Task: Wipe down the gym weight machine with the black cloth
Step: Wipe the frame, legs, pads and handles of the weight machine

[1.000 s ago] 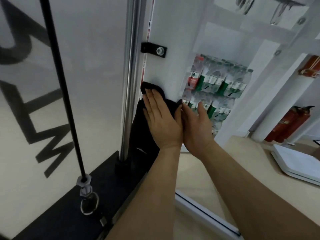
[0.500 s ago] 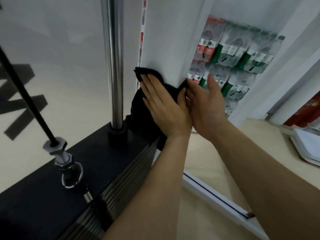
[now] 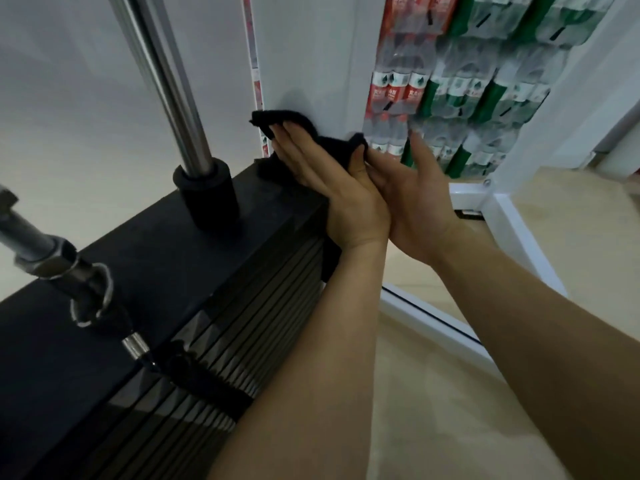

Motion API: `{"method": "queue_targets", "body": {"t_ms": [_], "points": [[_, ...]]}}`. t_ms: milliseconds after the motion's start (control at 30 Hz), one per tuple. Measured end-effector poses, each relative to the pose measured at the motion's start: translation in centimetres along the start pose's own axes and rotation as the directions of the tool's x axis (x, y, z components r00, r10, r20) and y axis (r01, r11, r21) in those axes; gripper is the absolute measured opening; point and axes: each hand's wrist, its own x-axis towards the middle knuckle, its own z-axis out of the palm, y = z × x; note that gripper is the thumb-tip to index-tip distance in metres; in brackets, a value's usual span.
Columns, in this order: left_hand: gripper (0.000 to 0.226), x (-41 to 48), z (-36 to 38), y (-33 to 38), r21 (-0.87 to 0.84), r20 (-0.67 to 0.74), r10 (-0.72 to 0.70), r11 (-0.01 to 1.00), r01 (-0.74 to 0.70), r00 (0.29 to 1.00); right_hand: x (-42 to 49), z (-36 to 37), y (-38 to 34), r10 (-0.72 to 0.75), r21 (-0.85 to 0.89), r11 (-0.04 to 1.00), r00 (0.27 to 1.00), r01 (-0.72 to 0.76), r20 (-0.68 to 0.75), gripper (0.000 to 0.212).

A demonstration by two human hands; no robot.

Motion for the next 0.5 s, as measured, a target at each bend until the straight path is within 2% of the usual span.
{"method": "queue_targets", "body": {"t_ms": [100,267,367,400,500], "points": [[0.082,-0.8,-0.6,-0.4,-0.006,0.039,-0.04,0.999,0.04,0.998,0.1,-0.6,1.3,0.0,0.027,1.0,1.0,-0.001,0.017,0.076],[0.074,-2.7,-1.1,-1.6,0.068,0.084,-0.215,0.975,0.21,0.973,0.5,-2.1,3.7,0.04,0.039,0.998,0.999,-0.041,0.014,0.075],[0.057,-4.0,-1.2,-2.6,0.135,0.131,-0.439,0.896,0.422,0.889,0.8,-3.1,5.6,0.056,0.042,0.998,0.998,-0.056,-0.001,0.074],[0.054,-4.5,-1.4,-2.7,0.155,0.13,-0.472,0.878,0.453,0.872,0.9,-3.4,6.3,0.062,0.048,0.997,0.998,-0.062,-0.001,0.073],[0.055,-5.5,-1.5,-3.9,0.206,0.082,-0.465,0.873,0.442,0.881,1.2,-4.5,8.2,0.095,0.09,0.992,0.995,-0.094,-0.005,0.073]]}}
